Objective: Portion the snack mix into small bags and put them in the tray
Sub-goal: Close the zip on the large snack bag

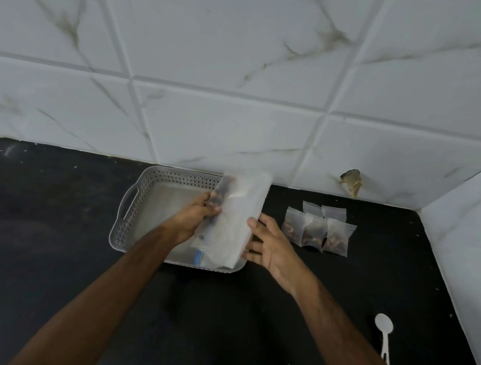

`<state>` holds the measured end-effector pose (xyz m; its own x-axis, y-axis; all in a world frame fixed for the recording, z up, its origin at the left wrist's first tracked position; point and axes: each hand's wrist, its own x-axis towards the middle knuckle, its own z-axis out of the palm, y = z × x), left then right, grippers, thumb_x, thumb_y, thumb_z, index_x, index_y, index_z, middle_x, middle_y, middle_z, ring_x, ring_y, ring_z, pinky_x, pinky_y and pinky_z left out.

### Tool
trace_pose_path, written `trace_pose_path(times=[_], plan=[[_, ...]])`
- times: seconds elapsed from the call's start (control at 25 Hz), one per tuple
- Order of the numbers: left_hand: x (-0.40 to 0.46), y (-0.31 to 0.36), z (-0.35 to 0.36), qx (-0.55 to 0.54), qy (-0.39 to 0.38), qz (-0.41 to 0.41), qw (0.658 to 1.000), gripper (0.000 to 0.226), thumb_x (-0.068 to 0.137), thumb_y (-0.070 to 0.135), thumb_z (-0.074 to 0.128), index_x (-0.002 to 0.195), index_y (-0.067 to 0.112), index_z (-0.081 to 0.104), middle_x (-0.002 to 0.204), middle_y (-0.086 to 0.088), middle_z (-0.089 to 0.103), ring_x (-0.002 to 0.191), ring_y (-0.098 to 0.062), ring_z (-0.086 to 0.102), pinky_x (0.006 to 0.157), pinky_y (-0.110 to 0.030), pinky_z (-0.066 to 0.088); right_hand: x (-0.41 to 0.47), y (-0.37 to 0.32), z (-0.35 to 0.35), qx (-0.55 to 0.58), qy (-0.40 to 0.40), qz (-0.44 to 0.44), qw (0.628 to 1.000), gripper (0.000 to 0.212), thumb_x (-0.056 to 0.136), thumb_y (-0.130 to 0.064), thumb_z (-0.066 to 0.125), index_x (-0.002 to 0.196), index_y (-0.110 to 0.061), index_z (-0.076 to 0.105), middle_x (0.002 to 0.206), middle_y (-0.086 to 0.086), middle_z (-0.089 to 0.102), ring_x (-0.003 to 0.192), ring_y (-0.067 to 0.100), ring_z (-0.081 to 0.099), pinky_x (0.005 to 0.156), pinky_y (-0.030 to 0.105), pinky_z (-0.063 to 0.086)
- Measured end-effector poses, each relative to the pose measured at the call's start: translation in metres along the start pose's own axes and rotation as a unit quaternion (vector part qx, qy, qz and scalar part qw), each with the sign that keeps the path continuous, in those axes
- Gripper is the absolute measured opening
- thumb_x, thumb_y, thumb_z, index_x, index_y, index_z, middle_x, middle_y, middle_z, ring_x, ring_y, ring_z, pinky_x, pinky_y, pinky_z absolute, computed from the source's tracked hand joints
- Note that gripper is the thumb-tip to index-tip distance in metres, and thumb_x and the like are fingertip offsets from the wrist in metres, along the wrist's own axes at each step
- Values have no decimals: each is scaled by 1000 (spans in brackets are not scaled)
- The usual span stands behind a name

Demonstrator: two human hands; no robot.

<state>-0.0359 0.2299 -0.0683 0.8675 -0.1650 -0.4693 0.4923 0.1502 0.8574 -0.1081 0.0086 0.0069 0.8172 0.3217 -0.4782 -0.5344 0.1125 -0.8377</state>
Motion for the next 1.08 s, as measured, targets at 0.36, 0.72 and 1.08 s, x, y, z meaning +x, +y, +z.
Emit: trace_pose_path(times=[0.36,0.72,1.08], plan=[[18,-36,9,486,27,149,861,84,98,28,52,162,15,-1,167,-14,15,153,-33,15,124,-55,18,55,-2,-5,-419,75,-36,904,92,86,-4,63,156,-36,14,132,8,55,92,19,67,73,43,62],[-28,-12,-4,456,-190,53,868,119,81,58,76,160,36,-10,165,9,-27,148,-8,-15,123,-43,11,62,19,-8,-454,81,-63,885,74,90,2,55,151,-34,38,143,4,48,128,16,49,83,8,40],[-51,-60,3,692,-49,253,674,85,103,44,43,160,25,-16,171,-7,-8,157,-27,1,126,-46,10,65,11,9,-439,47,-92,893,73,94,1,56,157,-25,29,160,3,31,146,17,32,111,21,29]])
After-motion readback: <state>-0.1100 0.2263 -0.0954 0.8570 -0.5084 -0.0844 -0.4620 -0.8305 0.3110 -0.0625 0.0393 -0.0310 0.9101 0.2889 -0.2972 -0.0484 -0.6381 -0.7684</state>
